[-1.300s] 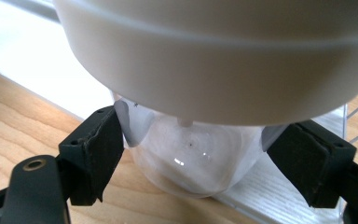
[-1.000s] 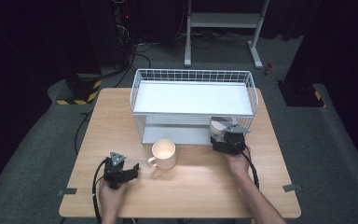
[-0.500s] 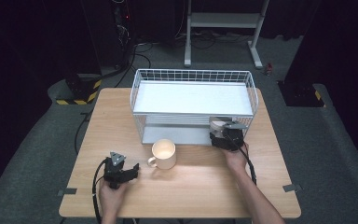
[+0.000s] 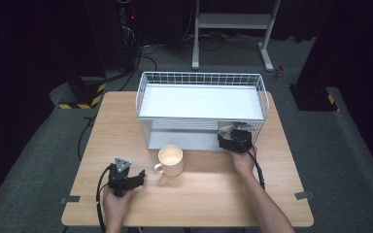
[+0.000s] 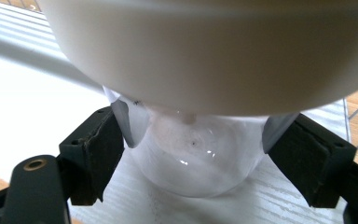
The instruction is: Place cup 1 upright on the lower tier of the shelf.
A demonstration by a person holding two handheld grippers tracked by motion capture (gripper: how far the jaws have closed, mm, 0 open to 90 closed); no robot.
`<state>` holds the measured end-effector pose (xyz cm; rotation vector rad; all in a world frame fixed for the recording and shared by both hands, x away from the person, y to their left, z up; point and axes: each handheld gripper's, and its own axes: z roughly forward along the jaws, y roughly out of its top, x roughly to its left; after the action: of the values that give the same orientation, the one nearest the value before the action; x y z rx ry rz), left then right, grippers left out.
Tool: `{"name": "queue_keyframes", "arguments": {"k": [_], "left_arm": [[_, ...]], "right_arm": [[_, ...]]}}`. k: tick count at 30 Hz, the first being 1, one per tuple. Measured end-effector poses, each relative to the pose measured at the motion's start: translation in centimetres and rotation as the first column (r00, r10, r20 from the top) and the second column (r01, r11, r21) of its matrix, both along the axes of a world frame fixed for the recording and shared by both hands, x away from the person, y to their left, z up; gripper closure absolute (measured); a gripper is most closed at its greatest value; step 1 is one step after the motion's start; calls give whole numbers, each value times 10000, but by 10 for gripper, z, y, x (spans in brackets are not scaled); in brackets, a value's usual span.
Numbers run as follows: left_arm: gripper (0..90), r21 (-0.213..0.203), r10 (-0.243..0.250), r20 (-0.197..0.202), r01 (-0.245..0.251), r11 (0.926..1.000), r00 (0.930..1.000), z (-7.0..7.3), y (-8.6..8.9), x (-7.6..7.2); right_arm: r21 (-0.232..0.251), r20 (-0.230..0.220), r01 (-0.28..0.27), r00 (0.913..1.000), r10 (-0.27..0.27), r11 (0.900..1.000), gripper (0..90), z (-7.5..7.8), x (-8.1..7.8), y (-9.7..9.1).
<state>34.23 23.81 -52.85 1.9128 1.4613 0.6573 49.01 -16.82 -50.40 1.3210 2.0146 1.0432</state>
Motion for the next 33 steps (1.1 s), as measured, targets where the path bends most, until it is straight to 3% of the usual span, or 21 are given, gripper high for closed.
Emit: {"name": "queue_keyframes", "arguments": {"k": [7, 18, 33], "left_arm": [[222, -4, 3, 1, -3, 10000, 10000, 0, 0, 0], [222, -39, 32, 27, -31, 10000, 10000, 0, 0, 0], [222, -37, 40, 30, -40, 10000, 10000, 0, 0, 0]], "right_arm": [[-166, -250, 118, 9996, -122, 9998, 191, 2, 8, 4], [-139, -113, 67, 9999, -68, 9999, 191, 0, 12, 4], [-78, -146, -44, 9999, 43, 10000, 178, 9, 4, 0]]}}
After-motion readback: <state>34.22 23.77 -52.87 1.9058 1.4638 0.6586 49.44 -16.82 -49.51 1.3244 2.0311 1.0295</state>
